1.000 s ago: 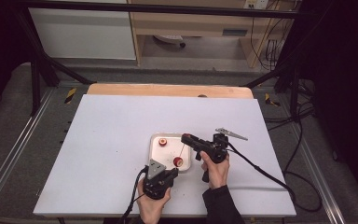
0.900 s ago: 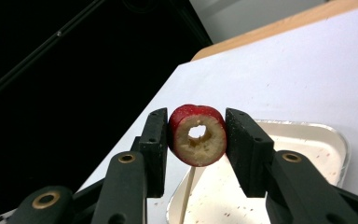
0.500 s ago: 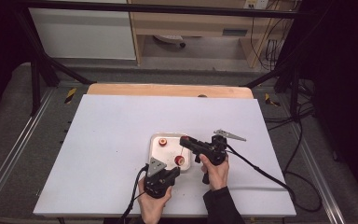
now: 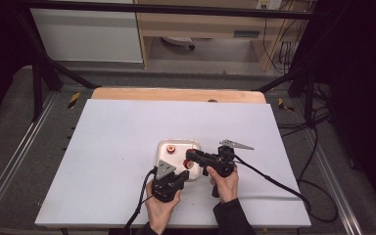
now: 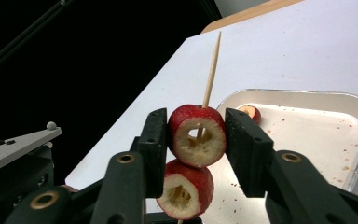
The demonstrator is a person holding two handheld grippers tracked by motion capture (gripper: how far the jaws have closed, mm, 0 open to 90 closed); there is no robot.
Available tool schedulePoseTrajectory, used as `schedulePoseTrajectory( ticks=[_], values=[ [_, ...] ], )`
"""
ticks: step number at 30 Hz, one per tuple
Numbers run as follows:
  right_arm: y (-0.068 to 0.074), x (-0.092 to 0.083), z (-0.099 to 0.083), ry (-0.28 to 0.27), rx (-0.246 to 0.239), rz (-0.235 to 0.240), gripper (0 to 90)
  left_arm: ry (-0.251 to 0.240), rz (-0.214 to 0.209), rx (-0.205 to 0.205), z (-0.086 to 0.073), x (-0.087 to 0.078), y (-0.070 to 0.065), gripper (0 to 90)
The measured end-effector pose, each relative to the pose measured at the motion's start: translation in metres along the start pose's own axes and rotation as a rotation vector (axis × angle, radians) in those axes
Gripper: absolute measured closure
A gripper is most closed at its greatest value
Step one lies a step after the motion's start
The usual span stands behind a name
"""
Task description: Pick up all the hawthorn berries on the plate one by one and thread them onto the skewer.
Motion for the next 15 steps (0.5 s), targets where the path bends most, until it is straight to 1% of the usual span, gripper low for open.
schedulePoseTrajectory(
  ticks=[1,4,5,6,7,8,11,13,14,15],
  values=[
    [0.0,0.0,0.0,0.001,-0.002,0.003,60.4,-0.001,-0.001,0.007,0.0,-0.002,0.001,88.7],
    [0.001,-0.004,0.005,-0.019,-0.025,-0.005,49.7,0.006,0.009,0.03,-0.004,-0.007,0.007,88.8],
    [0.001,-0.006,0.007,-0.012,-0.031,-0.003,46.2,0.01,0.01,0.032,-0.005,-0.008,0.009,88.7],
    [0.001,-0.008,0.009,-0.009,-0.036,-0.01,43.4,0.013,0.013,0.037,-0.007,-0.011,0.011,88.7],
    [0.001,-0.01,0.012,-0.004,-0.054,-0.025,40.4,0.018,0.021,0.045,-0.008,-0.014,0.014,88.7],
    [0.0,-0.011,0.014,0.003,-0.075,-0.04,37.1,0.023,0.026,0.051,-0.01,-0.016,0.016,88.7],
    [-0.002,-0.013,0.018,0.04,-0.108,-0.069,26.8,0.044,0.047,0.082,-0.016,-0.024,0.025,88.7],
    [-0.004,-0.013,0.019,0.082,-0.15,-0.098,21.6,0.057,0.058,0.087,-0.02,-0.03,0.032,88.6],
    [-0.005,-0.013,0.019,0.099,-0.166,-0.108,19.6,0.055,0.065,0.085,-0.021,-0.033,0.036,88.6],
    [-0.007,-0.013,0.019,0.116,-0.194,-0.121,17.7,0.06,0.067,0.083,-0.023,-0.038,0.04,88.5]
  ],
)
Point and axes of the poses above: each handheld gripper's, and its own axes: x roughly forward along the jaws, z roughly out of its top, y roughly to its left, the point moved 4 cm from there along x, roughly forward along the jaws, and after that the axes turned 2 degrees about x, right-handed, at the moved point
